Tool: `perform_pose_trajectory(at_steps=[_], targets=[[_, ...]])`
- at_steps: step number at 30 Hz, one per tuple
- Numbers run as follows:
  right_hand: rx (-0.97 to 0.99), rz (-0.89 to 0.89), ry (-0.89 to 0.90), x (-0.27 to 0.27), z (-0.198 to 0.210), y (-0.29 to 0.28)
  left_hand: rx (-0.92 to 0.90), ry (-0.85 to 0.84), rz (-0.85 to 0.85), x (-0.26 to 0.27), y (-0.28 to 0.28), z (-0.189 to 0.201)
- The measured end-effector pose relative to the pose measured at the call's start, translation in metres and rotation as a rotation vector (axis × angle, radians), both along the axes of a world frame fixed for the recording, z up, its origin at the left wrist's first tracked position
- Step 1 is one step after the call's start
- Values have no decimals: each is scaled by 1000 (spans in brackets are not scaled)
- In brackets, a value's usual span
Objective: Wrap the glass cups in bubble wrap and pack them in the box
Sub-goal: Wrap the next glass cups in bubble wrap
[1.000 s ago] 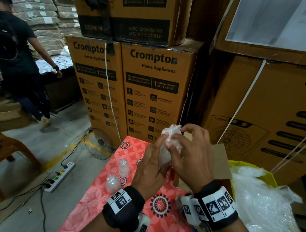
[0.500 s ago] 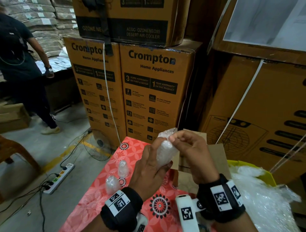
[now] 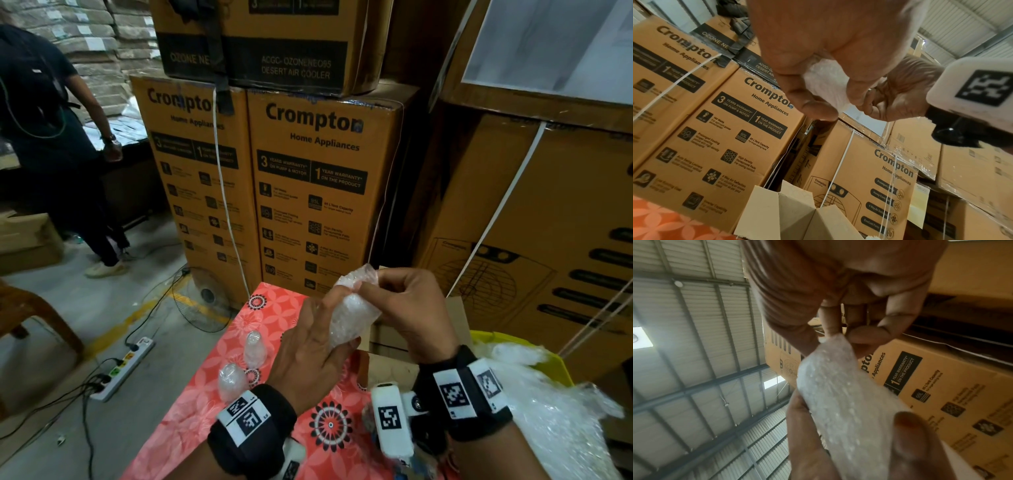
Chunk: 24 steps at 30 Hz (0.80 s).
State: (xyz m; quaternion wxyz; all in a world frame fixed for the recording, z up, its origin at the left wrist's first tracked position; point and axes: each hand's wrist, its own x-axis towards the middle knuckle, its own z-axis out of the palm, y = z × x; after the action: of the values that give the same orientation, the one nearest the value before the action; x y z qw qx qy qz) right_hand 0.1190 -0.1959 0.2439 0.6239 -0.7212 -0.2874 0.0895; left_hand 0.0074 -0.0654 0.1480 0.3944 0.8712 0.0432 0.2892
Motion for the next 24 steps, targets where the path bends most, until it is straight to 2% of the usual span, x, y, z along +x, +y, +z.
perform_pose_trajectory(at_steps=[3,7,9,10,13,17,22,24], targets=[[-61,-36,-148,5,0,-1,-28,13,7,-1,1,-3],[-266,-122,-575,-2,2,1,-120,3,7,-1,-2,-3],[-313,-82,-745,-7,3,1,-182,5,7,-1,-2,-3],[-350,-38,-772,-8,4,0,-195,8,10,-1,-2,-3],[-419,96,-644,-8,16,-5,-182,-8,15,-3,2,-3],[-367,26,-461,-4,28,-7,-88,-32,12,-1,7,-2],[-376,67,-169,5,34,-7,24,-24,-10,-1,11,-3],[-399,61,-147,5,34,-8,43,-13,-20,-2,10,-5]])
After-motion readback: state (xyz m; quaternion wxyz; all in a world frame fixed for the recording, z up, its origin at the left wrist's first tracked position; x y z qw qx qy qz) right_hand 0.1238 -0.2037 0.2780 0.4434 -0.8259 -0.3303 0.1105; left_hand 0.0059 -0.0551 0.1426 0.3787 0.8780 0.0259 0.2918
